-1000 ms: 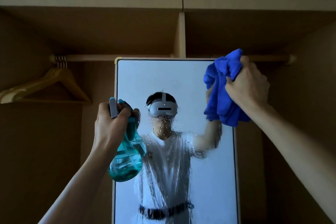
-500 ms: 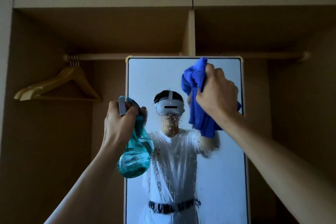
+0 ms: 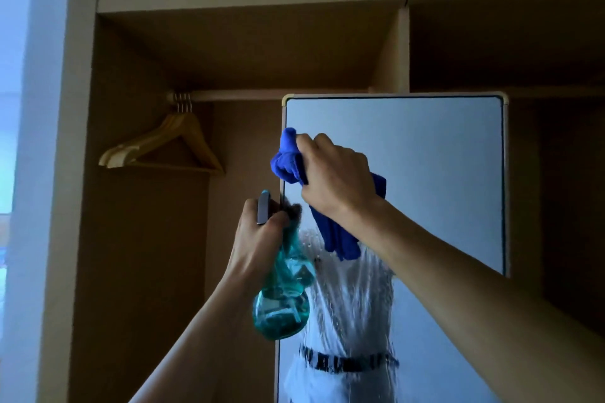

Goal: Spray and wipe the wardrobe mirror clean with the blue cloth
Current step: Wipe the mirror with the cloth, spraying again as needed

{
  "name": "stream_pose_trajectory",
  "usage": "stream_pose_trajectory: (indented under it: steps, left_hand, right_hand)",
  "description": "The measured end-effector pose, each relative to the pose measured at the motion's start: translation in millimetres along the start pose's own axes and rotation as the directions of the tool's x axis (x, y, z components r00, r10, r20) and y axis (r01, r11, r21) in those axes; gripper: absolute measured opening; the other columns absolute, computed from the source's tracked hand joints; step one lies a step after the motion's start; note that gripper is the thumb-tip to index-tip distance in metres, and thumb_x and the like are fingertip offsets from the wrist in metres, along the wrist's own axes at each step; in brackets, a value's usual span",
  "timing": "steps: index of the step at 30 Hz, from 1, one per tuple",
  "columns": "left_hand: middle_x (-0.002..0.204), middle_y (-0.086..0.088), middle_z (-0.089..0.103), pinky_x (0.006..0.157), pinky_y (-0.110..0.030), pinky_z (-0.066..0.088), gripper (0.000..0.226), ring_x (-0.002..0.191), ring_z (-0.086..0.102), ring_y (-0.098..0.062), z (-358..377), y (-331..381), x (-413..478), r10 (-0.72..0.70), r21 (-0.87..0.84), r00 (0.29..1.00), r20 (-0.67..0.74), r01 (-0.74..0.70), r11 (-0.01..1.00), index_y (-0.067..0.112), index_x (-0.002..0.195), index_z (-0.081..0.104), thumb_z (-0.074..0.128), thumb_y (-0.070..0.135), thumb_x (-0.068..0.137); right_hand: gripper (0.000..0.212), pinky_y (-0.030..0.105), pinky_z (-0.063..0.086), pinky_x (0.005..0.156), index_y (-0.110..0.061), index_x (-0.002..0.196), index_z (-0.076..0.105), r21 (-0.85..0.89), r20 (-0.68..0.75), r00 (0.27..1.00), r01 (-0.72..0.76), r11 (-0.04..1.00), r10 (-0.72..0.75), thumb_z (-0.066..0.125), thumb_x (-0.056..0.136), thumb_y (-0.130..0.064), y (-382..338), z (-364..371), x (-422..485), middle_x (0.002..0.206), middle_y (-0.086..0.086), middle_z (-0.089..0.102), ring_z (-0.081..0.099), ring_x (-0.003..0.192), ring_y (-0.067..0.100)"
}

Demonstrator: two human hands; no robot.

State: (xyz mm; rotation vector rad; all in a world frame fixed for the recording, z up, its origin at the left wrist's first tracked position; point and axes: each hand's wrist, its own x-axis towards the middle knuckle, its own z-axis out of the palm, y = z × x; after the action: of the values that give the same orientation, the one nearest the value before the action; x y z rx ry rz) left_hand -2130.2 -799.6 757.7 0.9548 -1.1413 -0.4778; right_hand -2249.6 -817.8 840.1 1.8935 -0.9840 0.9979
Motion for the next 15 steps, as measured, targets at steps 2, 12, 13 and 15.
stream_pose_trajectory:
  steps: [2,12,13,15]
  left_hand:
    - [0.089,-0.009,0.057,0.072,-0.040,0.044,0.035,0.080,0.056,-0.025,-3.7,-2.4,-1.5,-0.017,-0.017,1.000,0.020,0.017,1.000,0.010,0.104,0.054,0.069,0.028,0.079]
    - [0.088,-0.010,0.056,0.065,-0.035,0.043,0.052,0.076,0.054,-0.022,-12.9,-16.5,-1.9,-0.080,-0.101,0.995,0.063,0.086,0.991,0.007,0.110,0.055,0.062,0.031,0.063]
    - [0.087,-0.010,0.056,0.064,-0.035,0.043,0.048,0.074,0.054,-0.022,-13.6,-18.2,-1.2,-0.081,-0.103,0.995,0.062,0.088,0.991,0.008,0.107,0.056,0.062,0.028,0.064]
    - [0.086,-0.010,0.056,0.063,-0.036,0.045,0.040,0.073,0.054,-0.024,-15.3,-22.4,0.0,-0.096,-0.111,0.993,0.072,0.103,0.988,0.010,0.102,0.056,0.061,0.024,0.065]
  right_hand:
    - [0.037,0.036,0.034,0.064,-0.017,0.116,0.048,-0.019,0.031,0.998,0.048,0.999,-0.047,0.064,0.083,-0.015,4.8,-6.7,8.1,0.105,0.005,0.057,0.062,0.086,0.032]
    - [0.030,0.037,0.030,0.063,-0.017,0.101,0.059,-0.132,-0.030,0.950,0.303,0.944,-0.309,0.065,0.076,-0.001,15.1,-2.0,8.6,0.096,0.002,0.062,0.055,0.086,0.030]
    - [0.031,0.037,0.031,0.063,-0.017,0.099,0.059,-0.131,-0.034,0.948,0.310,0.942,-0.317,0.066,0.074,0.000,15.9,0.8,6.0,0.095,0.002,0.062,0.054,0.084,0.030]
    - [0.032,0.038,0.036,0.064,-0.017,0.101,0.060,-0.123,-0.026,0.947,0.315,0.941,-0.320,0.067,0.073,-0.001,14.7,5.1,-0.3,0.095,0.002,0.062,0.053,0.085,0.029]
